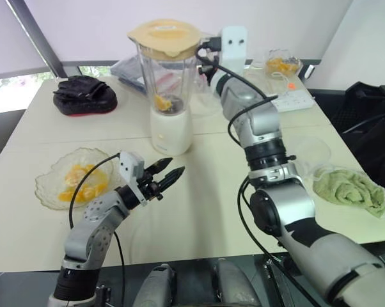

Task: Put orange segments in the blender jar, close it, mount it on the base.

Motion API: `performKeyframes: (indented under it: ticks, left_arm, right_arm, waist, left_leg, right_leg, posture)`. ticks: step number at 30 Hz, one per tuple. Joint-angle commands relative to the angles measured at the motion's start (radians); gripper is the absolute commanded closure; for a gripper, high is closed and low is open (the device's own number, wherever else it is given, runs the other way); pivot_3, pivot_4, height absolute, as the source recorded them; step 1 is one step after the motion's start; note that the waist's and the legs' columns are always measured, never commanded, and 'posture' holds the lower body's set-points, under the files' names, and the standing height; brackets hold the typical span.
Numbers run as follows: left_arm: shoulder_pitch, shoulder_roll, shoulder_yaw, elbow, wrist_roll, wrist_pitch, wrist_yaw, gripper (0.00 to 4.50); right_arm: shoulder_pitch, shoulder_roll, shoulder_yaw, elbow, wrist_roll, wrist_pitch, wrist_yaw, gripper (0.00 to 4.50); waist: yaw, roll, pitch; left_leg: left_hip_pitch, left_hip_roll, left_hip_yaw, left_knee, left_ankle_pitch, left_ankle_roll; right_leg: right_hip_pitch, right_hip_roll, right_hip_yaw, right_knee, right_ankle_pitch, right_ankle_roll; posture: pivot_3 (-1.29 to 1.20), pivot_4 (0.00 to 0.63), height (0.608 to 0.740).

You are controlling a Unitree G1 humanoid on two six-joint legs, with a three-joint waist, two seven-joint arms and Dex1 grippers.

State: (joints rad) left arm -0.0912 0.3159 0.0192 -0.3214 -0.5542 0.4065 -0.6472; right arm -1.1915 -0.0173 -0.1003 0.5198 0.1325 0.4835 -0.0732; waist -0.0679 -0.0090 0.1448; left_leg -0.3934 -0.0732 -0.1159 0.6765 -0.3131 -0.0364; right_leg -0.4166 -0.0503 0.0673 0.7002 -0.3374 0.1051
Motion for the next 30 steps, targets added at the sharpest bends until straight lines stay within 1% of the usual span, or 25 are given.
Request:
performKeyframes:
  ticks: [1, 13, 25, 26, 27, 29, 30]
  left_arm:
    - [-0.007, 0.005, 0.001, -0.019, 0.005, -0.018, -0.001, 1.88]
    - [-0.003, -0.004, -0.005, -0.018, 0.015, -0.021, 0.001, 1.88]
    - [-0.008, -0.017, -0.015, -0.017, 0.024, -0.019, 0.003, 1.88]
    - [-0.009, -0.019, -0.016, -0.017, 0.024, -0.018, 0.004, 1.83]
    - [-0.011, -0.021, -0.017, -0.017, 0.025, -0.018, 0.005, 1.82]
    - [-0.012, -0.023, -0.019, -0.017, 0.025, -0.016, 0.005, 1.82]
    - [-0.013, -0.024, -0.019, -0.017, 0.025, -0.015, 0.005, 1.82]
  right_arm:
    - [-0.016, -0.001, -0.026, -0.024, 0.002, 0.007, -0.032, 3.46]
    - [0.03, -0.014, 0.072, -0.088, -0.042, 0.017, 0.029, 3.46]
    - [0.04, -0.006, 0.069, -0.119, -0.038, 0.052, 0.042, 3.46]
    - [0.04, -0.007, 0.069, -0.119, -0.039, 0.052, 0.043, 2.97]
    - [0.041, -0.007, 0.071, -0.118, -0.042, 0.053, 0.042, 2.36]
    - [0.042, -0.008, 0.072, -0.119, -0.047, 0.056, 0.041, 1.57]
    - [0.042, -0.009, 0.072, -0.12, -0.049, 0.058, 0.042, 1.57]
  waist:
    - [0.0, 0.0, 0.0]
    - [-0.002, 0.0, 0.0]
    - [-0.002, 0.0, 0.0]
    - [-0.002, 0.0, 0.0]
    - [-0.002, 0.0, 0.0]
    - [-0.002, 0.0, 0.0]
    - [-0.003, 0.0, 0.0]
  left_leg:
    - [0.0, 0.0, 0.0, 0.0, 0.0, 0.0]
    - [0.0, 0.0, 0.0, 0.0, 0.0, 0.0]
    - [0.0, 0.0, 0.0, 0.0, 0.0, 0.0]
    - [0.0, 0.0, 0.0, 0.0, 0.0, 0.0]
    - [0.0, 0.0, 0.0, 0.0, 0.0, 0.0]
    - [0.0, 0.0, 0.0, 0.0, 0.0, 0.0]
    - [0.0, 0.0, 0.0, 0.0, 0.0, 0.0]
  right_leg:
    - [0.0, 0.0, 0.0, 0.0, 0.0, 0.0]
    - [0.0, 0.0, 0.0, 0.0, 0.0, 0.0]
    - [0.0, 0.0, 0.0, 0.0, 0.0, 0.0]
    - [0.0, 0.0, 0.0, 0.0, 0.0, 0.0]
    - [0.0, 0.0, 0.0, 0.0, 0.0, 0.0]
    - [0.0, 0.0, 0.0, 0.0, 0.0, 0.0]
    - [0.0, 0.0, 0.0, 0.0, 0.0, 0.0]
  posture:
    - [0.0, 0.15, 0.74]
    - [0.0, 0.15, 0.74]
    - [0.0, 0.15, 0.74]
    - [0.0, 0.15, 0.74]
    - [0.0, 0.15, 0.74]
    - [0.0, 0.15, 0.74]
    - [0.0, 0.15, 0.74]
